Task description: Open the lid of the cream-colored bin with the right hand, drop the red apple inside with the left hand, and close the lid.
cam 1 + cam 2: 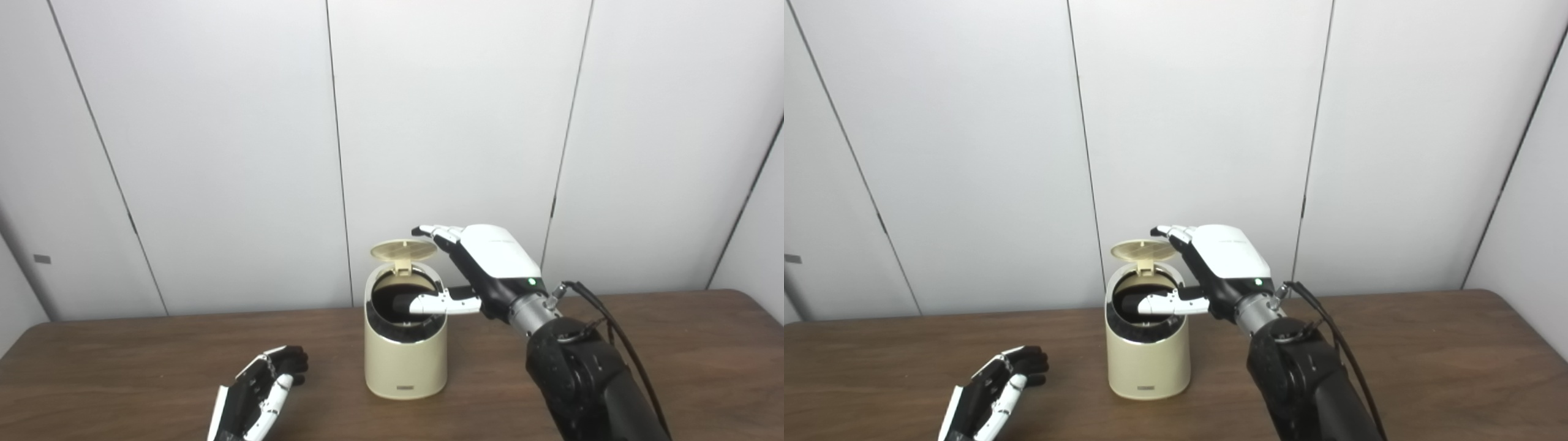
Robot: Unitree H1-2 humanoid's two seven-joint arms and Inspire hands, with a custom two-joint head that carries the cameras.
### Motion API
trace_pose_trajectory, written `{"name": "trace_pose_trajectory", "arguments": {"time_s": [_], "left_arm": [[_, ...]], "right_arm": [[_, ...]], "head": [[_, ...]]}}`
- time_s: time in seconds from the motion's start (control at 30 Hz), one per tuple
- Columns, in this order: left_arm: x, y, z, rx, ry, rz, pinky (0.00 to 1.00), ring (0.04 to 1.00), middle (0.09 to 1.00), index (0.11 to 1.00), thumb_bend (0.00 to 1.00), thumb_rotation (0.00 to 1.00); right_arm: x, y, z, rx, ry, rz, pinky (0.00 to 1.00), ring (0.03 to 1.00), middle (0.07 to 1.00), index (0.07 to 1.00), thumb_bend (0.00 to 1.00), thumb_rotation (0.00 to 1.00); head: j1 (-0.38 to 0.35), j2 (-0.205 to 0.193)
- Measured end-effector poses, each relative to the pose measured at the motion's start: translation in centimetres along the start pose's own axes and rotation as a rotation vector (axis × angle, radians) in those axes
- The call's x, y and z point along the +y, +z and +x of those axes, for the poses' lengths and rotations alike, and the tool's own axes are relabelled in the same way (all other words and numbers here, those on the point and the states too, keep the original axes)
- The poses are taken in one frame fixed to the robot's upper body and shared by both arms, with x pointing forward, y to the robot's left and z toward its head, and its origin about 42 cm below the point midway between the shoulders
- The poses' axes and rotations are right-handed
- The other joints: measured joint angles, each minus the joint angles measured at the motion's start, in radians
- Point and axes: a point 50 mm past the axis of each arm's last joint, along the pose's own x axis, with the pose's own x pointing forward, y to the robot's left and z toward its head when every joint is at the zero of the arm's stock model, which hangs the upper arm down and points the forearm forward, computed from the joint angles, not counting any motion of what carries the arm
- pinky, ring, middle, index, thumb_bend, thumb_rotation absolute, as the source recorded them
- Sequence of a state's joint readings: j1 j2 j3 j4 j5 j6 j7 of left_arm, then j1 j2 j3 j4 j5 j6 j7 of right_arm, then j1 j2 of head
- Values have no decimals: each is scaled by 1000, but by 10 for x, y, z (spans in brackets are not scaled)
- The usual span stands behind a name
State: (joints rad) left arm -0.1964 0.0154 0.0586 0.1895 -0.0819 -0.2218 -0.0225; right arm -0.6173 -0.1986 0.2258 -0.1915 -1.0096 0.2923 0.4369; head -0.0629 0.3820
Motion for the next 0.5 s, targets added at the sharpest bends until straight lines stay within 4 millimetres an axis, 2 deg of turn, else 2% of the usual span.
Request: {"name": "trace_pose_trajectory", "arguments": {"time_s": [0.1,0.27,0.4,0.5], "left_arm": [[0,0,0,3,0,3,670,687,668,643,399,473],[-3,1,-1,2,-5,1,684,692,671,648,387,480],[-4,1,-2,2,-4,-3,688,693,670,644,404,502],[-5,1,-2,2,-2,-5,689,693,671,645,401,508]], "right_arm": [[5,-3,4,23,25,2,800,882,880,852,800,861],[11,-4,16,33,61,-25,834,900,880,850,790,869],[11,-4,16,37,64,-12,822,892,879,849,771,849],[12,-3,13,34,66,-9,801,879,868,841,781,877]], "head": [[2,-2],[3,5],[3,5],[3,9]]}}
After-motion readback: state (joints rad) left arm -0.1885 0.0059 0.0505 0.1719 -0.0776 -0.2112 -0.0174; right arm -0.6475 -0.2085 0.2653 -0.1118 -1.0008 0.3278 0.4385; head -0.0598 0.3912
